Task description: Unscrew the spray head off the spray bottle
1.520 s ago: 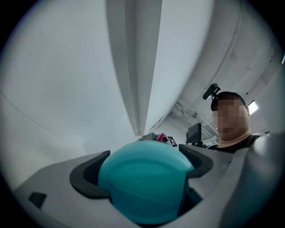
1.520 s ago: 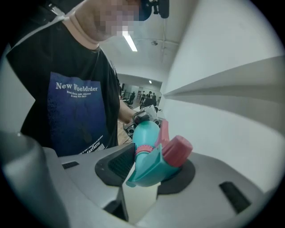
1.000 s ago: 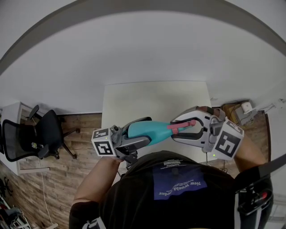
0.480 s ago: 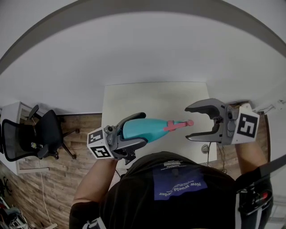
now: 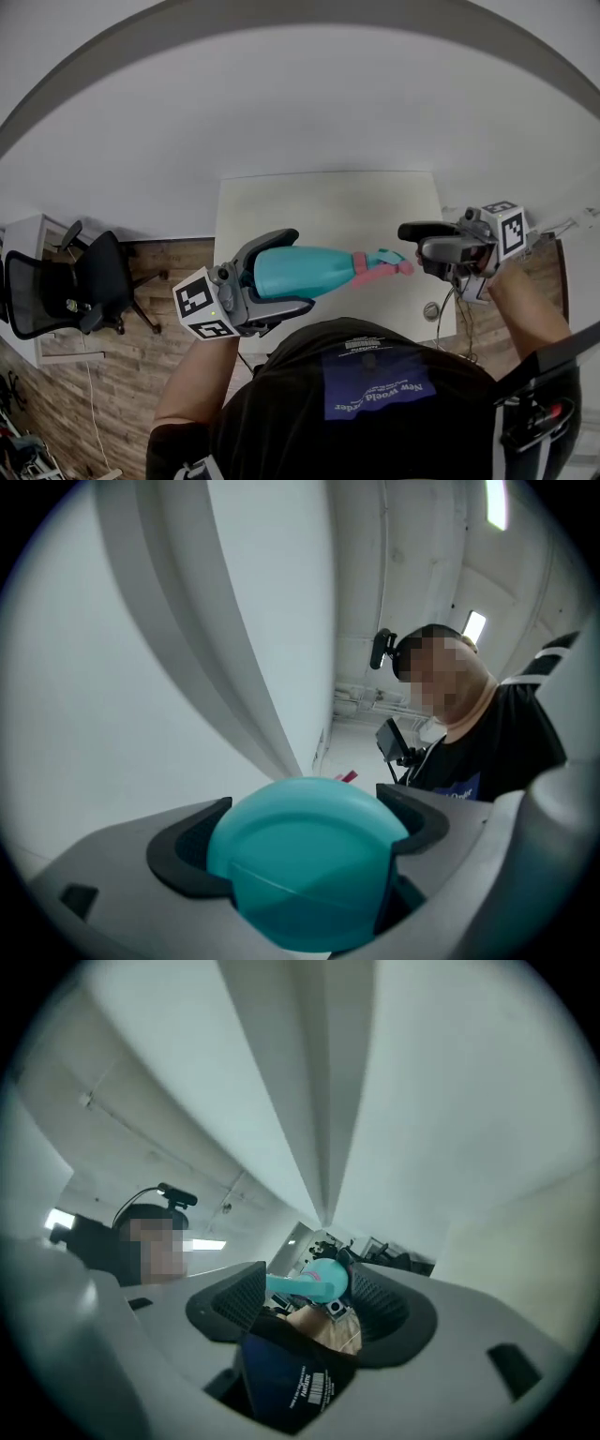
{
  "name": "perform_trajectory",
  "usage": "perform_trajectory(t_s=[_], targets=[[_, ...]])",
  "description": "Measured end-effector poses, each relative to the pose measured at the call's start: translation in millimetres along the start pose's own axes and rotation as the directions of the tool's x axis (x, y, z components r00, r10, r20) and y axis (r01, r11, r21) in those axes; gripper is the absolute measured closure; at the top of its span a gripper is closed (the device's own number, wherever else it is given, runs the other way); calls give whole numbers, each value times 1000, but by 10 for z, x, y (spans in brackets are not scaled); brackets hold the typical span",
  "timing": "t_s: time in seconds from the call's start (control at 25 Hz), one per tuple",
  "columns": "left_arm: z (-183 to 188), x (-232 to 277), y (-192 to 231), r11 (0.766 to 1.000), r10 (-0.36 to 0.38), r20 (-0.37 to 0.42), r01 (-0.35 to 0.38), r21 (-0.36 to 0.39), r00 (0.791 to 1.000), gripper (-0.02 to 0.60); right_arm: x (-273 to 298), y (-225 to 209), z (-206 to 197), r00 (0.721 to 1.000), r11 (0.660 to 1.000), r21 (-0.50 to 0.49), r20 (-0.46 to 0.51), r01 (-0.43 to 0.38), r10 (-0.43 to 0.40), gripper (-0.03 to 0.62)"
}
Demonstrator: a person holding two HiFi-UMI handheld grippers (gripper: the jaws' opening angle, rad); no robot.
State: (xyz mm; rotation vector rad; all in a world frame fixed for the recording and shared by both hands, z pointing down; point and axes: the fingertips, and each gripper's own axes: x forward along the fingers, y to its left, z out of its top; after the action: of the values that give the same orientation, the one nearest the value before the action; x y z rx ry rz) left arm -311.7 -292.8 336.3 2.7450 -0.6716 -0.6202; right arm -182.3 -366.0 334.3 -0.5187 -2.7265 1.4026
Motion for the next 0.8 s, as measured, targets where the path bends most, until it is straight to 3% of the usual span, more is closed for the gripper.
perform_trajectory(t_s=[0.2,0.4,0.48,0.56,0.64,0.72,0.8], targets=[[-7,16,-72,991,5,-50,2,135,999,89,158,-46,-182,998,973,223,-3,-64,66,316],[-51,37,-90,984,12,-70,0,176,997,89,356,-54,-371,995,962,261,-34,-84,96,318],[-92,55,-81,987,12,-81,1,158,997,89,466,5,-432,991,981,175,-91,-78,95,318],[-129,80,-81,991,8,-95,5,137,995,89,578,35,-499,982,999,-33,-187,-16,10,318],[-161,96,-78,993,5,-106,8,117,994,89,667,40,-554,960,960,-276,-254,42,-114,318],[-172,105,-75,996,1,-102,9,94,995,89,721,66,-566,944,903,-426,-269,62,-192,324],[-161,113,-82,997,-5,-90,12,78,996,89,728,70,-523,938,862,-500,-250,87,-240,445]])
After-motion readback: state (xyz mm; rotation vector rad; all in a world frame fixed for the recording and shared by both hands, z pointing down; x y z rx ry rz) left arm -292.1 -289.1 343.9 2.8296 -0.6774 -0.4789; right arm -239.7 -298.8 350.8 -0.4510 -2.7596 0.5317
